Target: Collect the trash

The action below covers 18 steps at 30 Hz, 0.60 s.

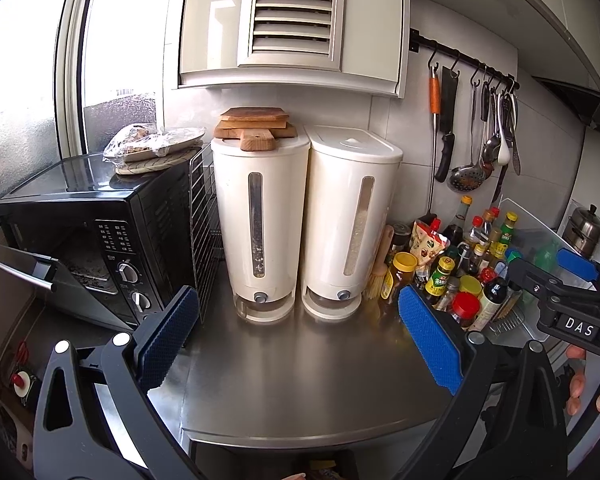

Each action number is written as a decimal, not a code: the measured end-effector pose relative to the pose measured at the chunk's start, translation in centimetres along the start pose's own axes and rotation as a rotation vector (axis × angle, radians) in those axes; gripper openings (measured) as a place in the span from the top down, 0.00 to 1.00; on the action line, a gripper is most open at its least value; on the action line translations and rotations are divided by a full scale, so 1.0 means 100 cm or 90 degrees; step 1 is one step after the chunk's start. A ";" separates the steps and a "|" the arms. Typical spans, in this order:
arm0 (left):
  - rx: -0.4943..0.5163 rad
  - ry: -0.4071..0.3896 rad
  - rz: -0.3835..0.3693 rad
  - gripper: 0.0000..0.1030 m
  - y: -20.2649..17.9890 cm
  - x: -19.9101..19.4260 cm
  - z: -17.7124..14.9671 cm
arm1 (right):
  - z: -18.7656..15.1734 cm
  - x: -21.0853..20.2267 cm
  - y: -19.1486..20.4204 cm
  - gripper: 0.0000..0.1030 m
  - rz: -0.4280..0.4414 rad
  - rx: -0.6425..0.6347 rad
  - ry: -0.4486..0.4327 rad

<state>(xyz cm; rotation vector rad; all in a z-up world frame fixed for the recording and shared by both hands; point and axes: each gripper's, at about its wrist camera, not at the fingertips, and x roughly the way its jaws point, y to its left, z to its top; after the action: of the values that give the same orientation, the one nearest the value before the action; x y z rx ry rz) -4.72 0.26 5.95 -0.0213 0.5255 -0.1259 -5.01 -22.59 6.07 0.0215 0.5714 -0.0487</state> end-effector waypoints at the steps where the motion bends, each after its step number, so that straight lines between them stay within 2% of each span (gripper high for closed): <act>1: 0.000 0.000 0.000 0.08 0.000 0.000 0.000 | 0.000 0.000 0.000 0.03 0.000 0.001 0.000; 18: -0.017 0.017 -0.005 0.08 0.004 0.002 -0.002 | 0.001 0.000 -0.002 0.03 -0.002 0.003 0.001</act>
<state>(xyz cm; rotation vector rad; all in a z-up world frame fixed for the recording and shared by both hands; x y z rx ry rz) -4.63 0.66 5.66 -0.0481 0.5544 -0.1276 -4.92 -22.76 6.17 0.0247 0.5733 -0.0523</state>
